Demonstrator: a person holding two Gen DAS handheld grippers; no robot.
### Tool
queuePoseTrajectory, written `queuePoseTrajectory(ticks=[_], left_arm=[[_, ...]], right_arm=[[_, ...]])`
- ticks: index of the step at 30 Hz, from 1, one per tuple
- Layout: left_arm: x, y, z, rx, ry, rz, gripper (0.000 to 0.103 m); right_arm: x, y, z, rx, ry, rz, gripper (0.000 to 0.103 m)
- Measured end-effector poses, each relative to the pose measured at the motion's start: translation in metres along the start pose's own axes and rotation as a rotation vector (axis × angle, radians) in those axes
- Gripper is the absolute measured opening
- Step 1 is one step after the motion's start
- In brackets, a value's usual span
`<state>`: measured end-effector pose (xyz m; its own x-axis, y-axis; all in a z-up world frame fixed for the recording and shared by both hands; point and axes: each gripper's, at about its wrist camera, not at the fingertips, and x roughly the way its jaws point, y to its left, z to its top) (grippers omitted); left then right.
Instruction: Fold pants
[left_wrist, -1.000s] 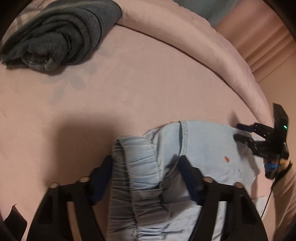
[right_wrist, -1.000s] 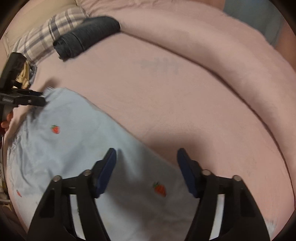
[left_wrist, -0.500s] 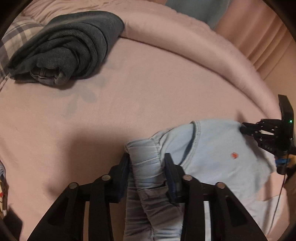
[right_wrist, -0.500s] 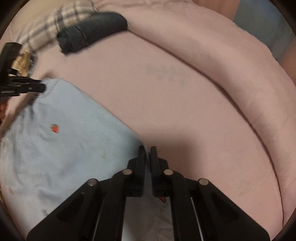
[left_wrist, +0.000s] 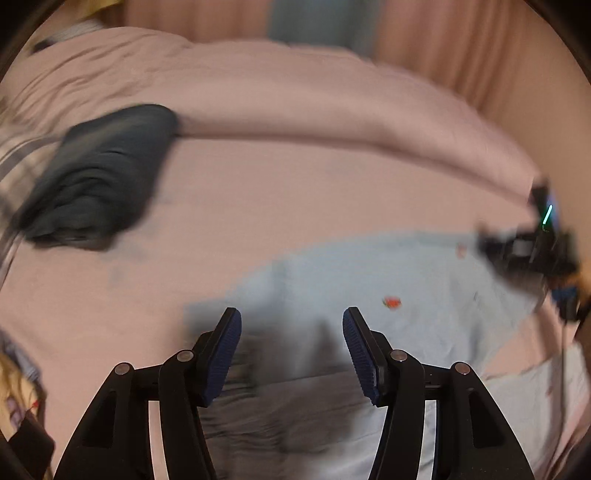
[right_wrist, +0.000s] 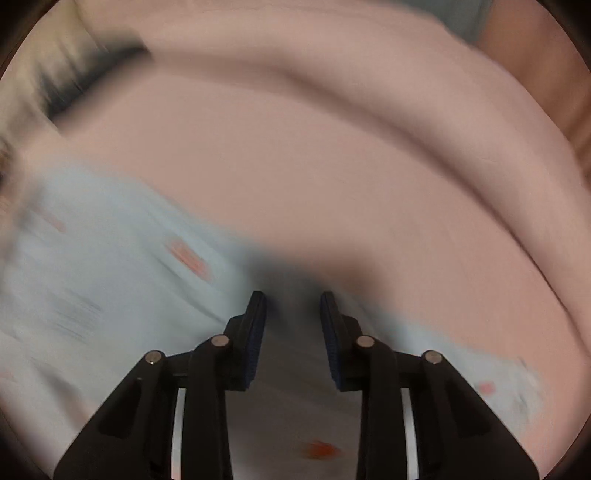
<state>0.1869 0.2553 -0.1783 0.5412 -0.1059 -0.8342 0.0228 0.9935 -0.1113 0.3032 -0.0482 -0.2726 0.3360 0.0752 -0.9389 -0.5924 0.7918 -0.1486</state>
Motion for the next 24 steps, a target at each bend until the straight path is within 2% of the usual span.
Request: queuePoseTrajectory(ticks=[1, 2, 4, 5, 6, 7, 8, 10, 11, 13, 15, 16, 19, 21, 22, 23, 24], left_arm=[[0.022, -0.007, -0.004, 0.021, 0.073, 0.013, 0.057], [0.041, -0.009, -0.009, 0.038, 0.127, 0.054, 0.058], [0.042, -0.014, -0.010, 0.073, 0.081, 0.089, 0.061], [0.039, -0.014, -0.007, 0.084, 0.093, 0.094, 0.061], [0.034, -0.011, -0.004, 0.071, 0.103, 0.066, 0.061], [0.021, -0.005, 0.000, 0.047, 0.063, 0.012, 0.061], [0.005, 0.003, 0.004, 0.026, -0.009, -0.024, 0.061], [-0.014, 0.017, 0.011, -0.007, -0.109, -0.046, 0.065], [-0.018, 0.026, 0.014, -0.025, -0.134, -0.041, 0.073], [-0.006, 0.045, 0.021, -0.044, -0.069, -0.035, 0.076], [0.018, 0.061, 0.028, -0.065, 0.030, -0.021, 0.076], [0.024, 0.068, 0.028, -0.066, 0.051, -0.006, 0.076], [0.036, 0.085, 0.029, -0.080, 0.085, -0.066, 0.076], [0.040, 0.087, 0.030, -0.072, 0.097, -0.072, 0.076], [0.045, 0.086, 0.030, -0.052, 0.111, -0.056, 0.069], [0.051, 0.082, 0.031, -0.023, 0.136, -0.017, 0.055], [0.052, 0.070, 0.027, -0.002, 0.160, 0.010, 0.050]], right_arm=[[-0.002, -0.005, -0.004, 0.018, -0.068, 0.026, 0.031], [-0.002, -0.015, -0.004, 0.073, -0.073, 0.064, 0.031], [-0.002, -0.031, 0.000, 0.181, -0.041, 0.108, 0.030], [-0.004, -0.029, 0.004, 0.182, -0.021, 0.082, 0.031], [-0.008, -0.023, 0.009, 0.162, -0.017, 0.043, 0.035], [-0.018, -0.009, 0.015, 0.094, -0.041, -0.012, 0.036], [-0.021, 0.015, 0.026, 0.038, -0.073, -0.009, 0.036], [-0.036, 0.040, 0.035, -0.063, -0.139, 0.072, 0.040], [-0.040, 0.051, 0.040, -0.099, -0.165, 0.116, 0.042], [-0.039, 0.070, 0.053, -0.141, -0.190, 0.195, 0.044], [-0.026, 0.088, 0.067, -0.188, -0.168, 0.219, 0.044], [-0.018, 0.092, 0.072, -0.205, -0.149, 0.221, 0.044], [0.003, 0.110, 0.078, -0.262, -0.066, 0.217, 0.045], [0.014, 0.110, 0.077, -0.276, -0.037, 0.221, 0.046], [0.016, 0.109, 0.079, -0.266, -0.038, 0.233, 0.045], [0.018, 0.108, 0.082, -0.249, -0.037, 0.243, 0.045], [0.019, 0.111, 0.083, -0.238, -0.038, 0.248, 0.039]])
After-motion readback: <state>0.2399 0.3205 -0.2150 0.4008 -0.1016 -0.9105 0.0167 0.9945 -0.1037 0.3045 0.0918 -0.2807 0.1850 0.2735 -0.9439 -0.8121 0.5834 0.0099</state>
